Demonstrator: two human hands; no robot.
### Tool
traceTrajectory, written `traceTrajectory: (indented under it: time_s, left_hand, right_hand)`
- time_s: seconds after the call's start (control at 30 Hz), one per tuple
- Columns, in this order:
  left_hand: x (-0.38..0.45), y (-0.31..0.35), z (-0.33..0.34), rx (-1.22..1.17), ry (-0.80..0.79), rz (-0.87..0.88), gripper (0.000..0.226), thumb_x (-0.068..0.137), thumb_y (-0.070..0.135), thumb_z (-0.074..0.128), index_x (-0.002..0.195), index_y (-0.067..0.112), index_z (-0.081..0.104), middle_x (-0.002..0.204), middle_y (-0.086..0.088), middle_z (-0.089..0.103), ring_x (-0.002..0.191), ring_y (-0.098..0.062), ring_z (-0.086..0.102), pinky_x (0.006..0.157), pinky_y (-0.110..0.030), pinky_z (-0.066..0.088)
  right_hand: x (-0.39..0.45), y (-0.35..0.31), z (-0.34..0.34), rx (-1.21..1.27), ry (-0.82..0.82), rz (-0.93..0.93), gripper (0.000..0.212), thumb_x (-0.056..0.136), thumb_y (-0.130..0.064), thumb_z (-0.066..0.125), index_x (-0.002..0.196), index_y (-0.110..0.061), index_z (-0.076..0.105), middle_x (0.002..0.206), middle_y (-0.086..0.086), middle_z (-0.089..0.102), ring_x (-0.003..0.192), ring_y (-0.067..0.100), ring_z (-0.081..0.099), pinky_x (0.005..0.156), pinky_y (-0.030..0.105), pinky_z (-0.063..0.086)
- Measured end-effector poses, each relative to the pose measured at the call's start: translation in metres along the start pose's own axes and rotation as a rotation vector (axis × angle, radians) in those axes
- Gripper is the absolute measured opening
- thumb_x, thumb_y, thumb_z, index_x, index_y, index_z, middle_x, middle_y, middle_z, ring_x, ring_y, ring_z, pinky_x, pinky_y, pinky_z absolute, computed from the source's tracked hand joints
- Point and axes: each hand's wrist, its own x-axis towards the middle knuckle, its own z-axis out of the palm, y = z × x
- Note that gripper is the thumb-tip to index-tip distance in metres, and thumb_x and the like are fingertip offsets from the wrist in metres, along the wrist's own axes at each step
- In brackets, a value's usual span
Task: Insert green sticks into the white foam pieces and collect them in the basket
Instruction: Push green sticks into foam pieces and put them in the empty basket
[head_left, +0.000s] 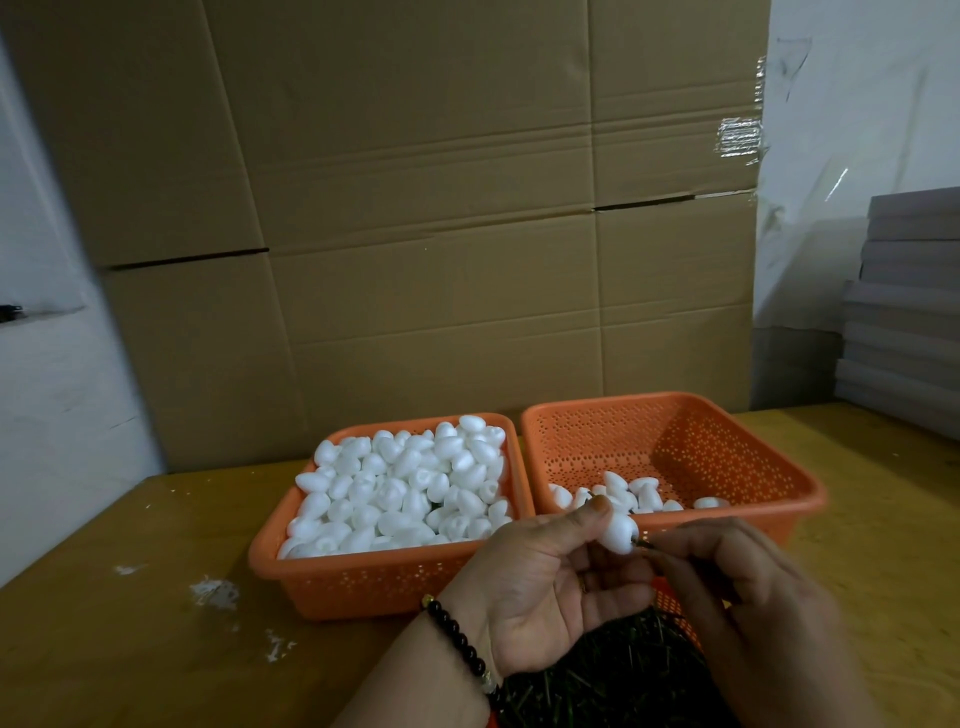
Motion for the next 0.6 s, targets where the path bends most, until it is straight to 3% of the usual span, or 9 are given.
traceTrajectory:
  time_s: [0.2, 0.33, 0.5, 0.6]
  left_hand:
    - [-0.0021, 0.0042, -0.0007, -0.031, -0.029, 0.023, 0.014, 0.073, 0.011, 0.071, 0.082, 0.001, 0.071, 0.085, -0.018, 0.069, 0.073, -0.022, 0.069, 0.061, -0.031, 0.059]
    - [-0.0018, 0.0080, -0.0021, -0.123, -0.008, 0.128, 0.033, 0.068, -0.005, 0.070, 0.099, 0.001, 0.059, 0.089, -0.019, 0.070, 0.074, -0.026, 0.070, 0.062, -0.034, 0.059]
    - [-0.0015, 0.0097, -0.0020, -0.134, 0.015, 0.244, 0.031, 0.064, -0.012, 0.066, 0.090, 0.003, 0.067, 0.087, -0.013, 0.069, 0.074, -0.020, 0.067, 0.062, -0.026, 0.056]
    - [-0.0022, 0.0081, -0.0014, -0.072, 0.000, 0.306, 0.030, 0.070, -0.017, 0.063, 0.088, 0.005, 0.072, 0.088, -0.009, 0.069, 0.073, -0.015, 0.063, 0.064, -0.024, 0.054]
  right_hand:
    - [0.0000, -0.0005, 0.0001, 0.010, 0.009, 0.020, 0.022, 0.082, -0.032, 0.053, 0.083, -0.016, 0.069, 0.088, -0.011, 0.064, 0.087, -0.009, 0.058, 0.074, 0.003, 0.042]
    - [0.0001, 0.0000, -0.0017, 0.046, 0.006, 0.015, 0.017, 0.083, -0.032, 0.053, 0.088, -0.021, 0.065, 0.090, -0.013, 0.064, 0.080, -0.004, 0.062, 0.068, 0.010, 0.048]
    - [0.0000, -0.0022, -0.0019, 0.019, 0.003, 0.014, 0.016, 0.083, -0.031, 0.054, 0.087, -0.022, 0.066, 0.088, -0.012, 0.064, 0.082, -0.007, 0.059, 0.070, 0.003, 0.042]
    - [-0.0005, -0.0018, -0.0020, 0.028, -0.012, 0.016, 0.018, 0.084, -0.031, 0.053, 0.088, -0.020, 0.066, 0.088, -0.010, 0.065, 0.079, -0.004, 0.061, 0.067, 0.011, 0.047]
